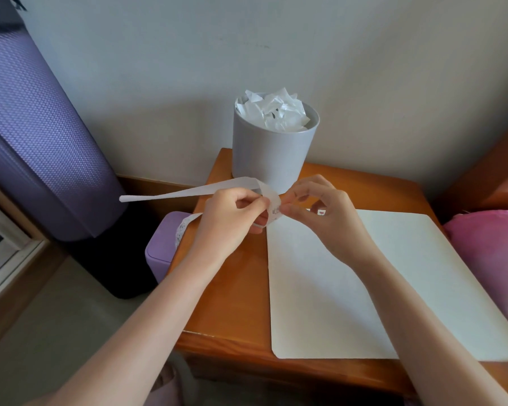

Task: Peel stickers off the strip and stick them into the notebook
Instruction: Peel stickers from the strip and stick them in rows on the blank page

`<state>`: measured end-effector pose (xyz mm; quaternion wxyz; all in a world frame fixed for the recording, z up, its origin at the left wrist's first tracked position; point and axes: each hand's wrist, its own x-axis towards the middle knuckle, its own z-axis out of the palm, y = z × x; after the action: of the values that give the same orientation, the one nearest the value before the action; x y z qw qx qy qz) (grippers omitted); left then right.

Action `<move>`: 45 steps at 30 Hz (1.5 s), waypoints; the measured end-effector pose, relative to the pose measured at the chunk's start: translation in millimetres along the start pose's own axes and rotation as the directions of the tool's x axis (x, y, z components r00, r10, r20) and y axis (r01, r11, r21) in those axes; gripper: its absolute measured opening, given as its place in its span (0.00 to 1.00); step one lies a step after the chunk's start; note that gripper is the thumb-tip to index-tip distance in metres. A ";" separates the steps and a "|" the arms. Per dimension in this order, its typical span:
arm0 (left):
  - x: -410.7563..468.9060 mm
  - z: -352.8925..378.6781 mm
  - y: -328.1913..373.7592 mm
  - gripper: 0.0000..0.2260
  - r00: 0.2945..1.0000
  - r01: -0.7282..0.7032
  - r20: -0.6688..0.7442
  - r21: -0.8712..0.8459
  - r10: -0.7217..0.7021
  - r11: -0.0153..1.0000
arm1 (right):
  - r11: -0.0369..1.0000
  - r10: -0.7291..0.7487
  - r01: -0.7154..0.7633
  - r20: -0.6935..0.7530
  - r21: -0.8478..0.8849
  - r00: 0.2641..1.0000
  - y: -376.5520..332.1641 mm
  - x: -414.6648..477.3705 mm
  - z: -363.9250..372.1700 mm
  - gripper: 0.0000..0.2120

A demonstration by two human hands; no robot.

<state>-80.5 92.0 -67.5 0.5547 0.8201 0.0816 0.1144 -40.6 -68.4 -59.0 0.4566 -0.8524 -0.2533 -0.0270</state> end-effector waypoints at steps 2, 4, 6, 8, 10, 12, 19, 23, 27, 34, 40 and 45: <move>1.2 -1.3 -1.2 0.06 0.999 -0.006 -0.042 0.048 0.008 0.999 | 0.995 0.045 -0.044 -0.014 0.087 0.999 -3.6 1.7 -1.2 0.01; 1.6 -2.7 -2.3 0.08 0.998 -0.011 -0.062 0.064 0.015 0.998 | 0.981 0.108 -0.105 -0.011 0.160 0.994 -5.3 3.7 -2.9 0.01; 1.7 -4.2 -3.9 0.06 0.997 -0.015 -0.076 0.066 0.020 0.998 | 0.972 0.182 -0.182 0.010 0.151 0.983 -1.8 6.1 -3.5 0.04; 1.9 -5.7 -5.1 0.03 0.995 -0.017 -0.095 0.057 0.022 0.998 | 0.961 0.262 -0.265 0.042 0.084 0.964 3.2 7.5 -1.3 0.04; 2.3 -6.2 -6.0 0.04 0.994 -0.022 -0.110 0.058 0.029 0.998 | 0.946 0.318 -0.320 0.046 0.053 0.947 7.5 8.4 2.4 0.03; 2.6 -6.2 -6.5 0.06 0.993 -0.019 -0.117 0.067 0.027 0.998 | 0.937 0.342 -0.344 0.037 0.055 0.939 9.3 9.1 5.5 0.03; 3.3 -6.2 -6.8 0.05 0.993 -0.022 -0.116 0.056 0.029 0.998 | 0.934 0.349 -0.349 0.011 0.079 0.937 12.5 8.8 16.9 0.03; 3.1 -6.7 -5.7 0.03 0.993 -0.025 -0.115 0.039 0.030 0.999 | 0.932 0.356 -0.354 -0.017 0.081 0.934 13.8 8.3 21.2 0.03; 2.0 -7.0 -5.3 0.02 0.993 -0.036 -0.111 0.028 0.038 0.999 | 0.934 0.353 -0.349 -0.032 0.078 0.935 15.7 7.5 24.7 0.03; 1.3 -7.7 -5.3 0.02 0.993 -0.046 -0.112 0.020 0.048 0.999 | 0.945 0.327 -0.328 -0.070 0.002 0.942 17.7 8.1 28.3 0.03; 1.9 -6.7 -5.4 0.02 0.993 -0.046 -0.106 0.008 0.046 0.999 | 0.947 0.314 -0.319 -0.107 -0.026 0.943 18.4 7.1 31.5 0.02; 2.2 -6.6 -5.7 0.02 0.993 -0.050 -0.105 0.011 0.051 0.999 | 0.949 0.310 -0.315 -0.102 -0.031 0.945 18.6 6.1 32.7 0.02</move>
<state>-80.3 100.6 -70.2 0.5429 0.8172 0.0904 0.1712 -32.9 -48.4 -90.5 0.4465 -0.8900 -0.0920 -0.0009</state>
